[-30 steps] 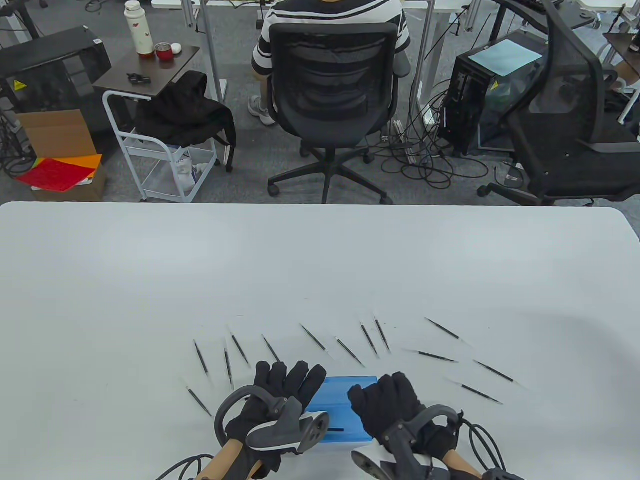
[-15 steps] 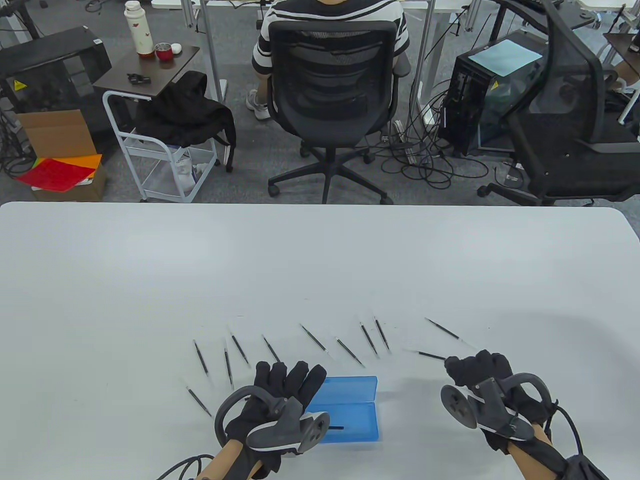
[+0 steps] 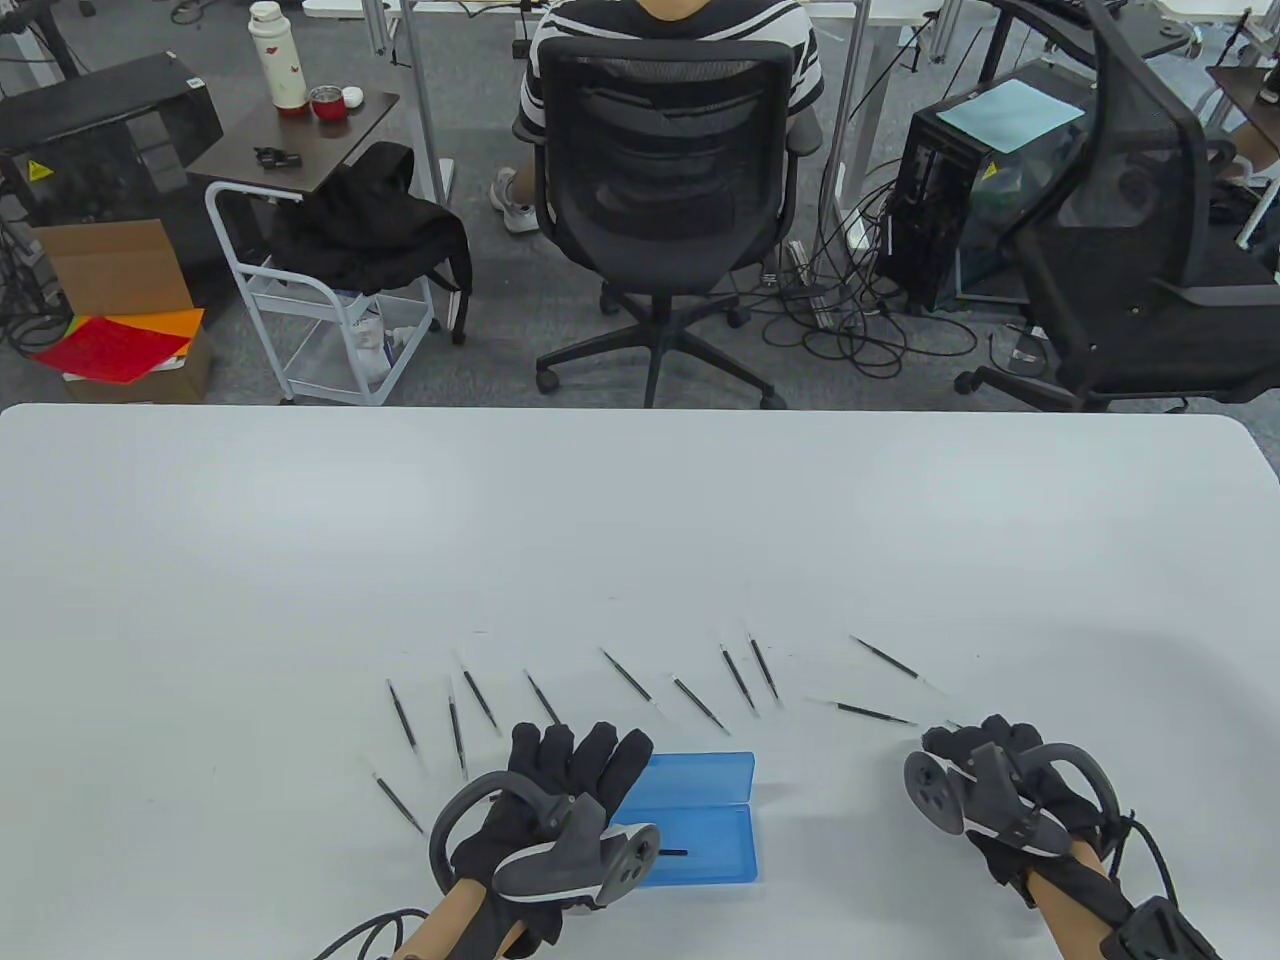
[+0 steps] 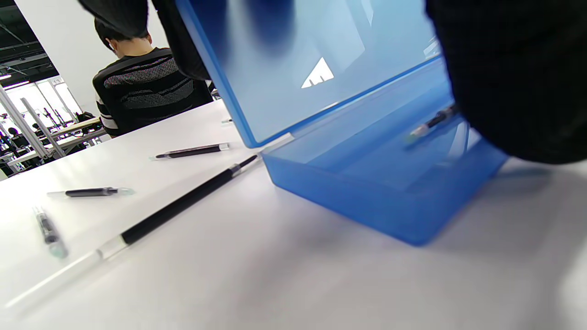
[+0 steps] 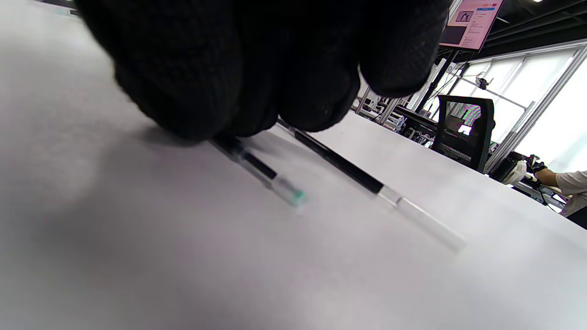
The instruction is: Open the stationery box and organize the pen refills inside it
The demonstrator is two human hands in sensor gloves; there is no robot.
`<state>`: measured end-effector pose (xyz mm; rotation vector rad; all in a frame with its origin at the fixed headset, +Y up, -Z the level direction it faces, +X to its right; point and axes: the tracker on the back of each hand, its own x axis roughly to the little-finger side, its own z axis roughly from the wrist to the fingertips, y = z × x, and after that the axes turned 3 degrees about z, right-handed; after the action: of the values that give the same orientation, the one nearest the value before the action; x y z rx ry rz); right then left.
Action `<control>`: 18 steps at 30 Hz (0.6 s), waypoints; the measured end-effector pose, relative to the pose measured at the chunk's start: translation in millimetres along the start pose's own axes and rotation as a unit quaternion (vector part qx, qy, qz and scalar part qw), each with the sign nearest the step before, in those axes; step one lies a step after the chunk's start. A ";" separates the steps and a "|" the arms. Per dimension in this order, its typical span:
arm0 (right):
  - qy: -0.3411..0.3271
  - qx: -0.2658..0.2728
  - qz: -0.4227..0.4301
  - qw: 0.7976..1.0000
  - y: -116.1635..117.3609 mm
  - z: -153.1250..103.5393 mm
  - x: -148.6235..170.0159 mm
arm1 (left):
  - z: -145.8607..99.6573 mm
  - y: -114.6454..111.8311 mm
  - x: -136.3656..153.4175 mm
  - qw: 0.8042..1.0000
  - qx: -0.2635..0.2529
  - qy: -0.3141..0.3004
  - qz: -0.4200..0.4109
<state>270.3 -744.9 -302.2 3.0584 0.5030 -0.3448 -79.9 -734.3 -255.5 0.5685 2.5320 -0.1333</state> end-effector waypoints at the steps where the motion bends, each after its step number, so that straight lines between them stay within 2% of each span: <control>1: 0.001 -0.001 0.000 1.000 0.4 0.1 0.5 | 0.1 0.0 0.1 1.000 0.000 0.000 0.000; 9: -0.001 0.004 -0.019 1.000 1.7 -1.5 -4.9 | 0.0 0.2 -0.2 1.000 0.001 0.000 0.002; 18: 0.006 0.003 0.006 1.000 4.9 -0.5 -0.8 | 0.0 0.4 -0.8 1.000 0.001 0.000 0.004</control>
<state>271.2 -749.8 -301.6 3.0698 0.4857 -0.3270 -79.2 -734.2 -255.1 0.5786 2.5303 -0.1326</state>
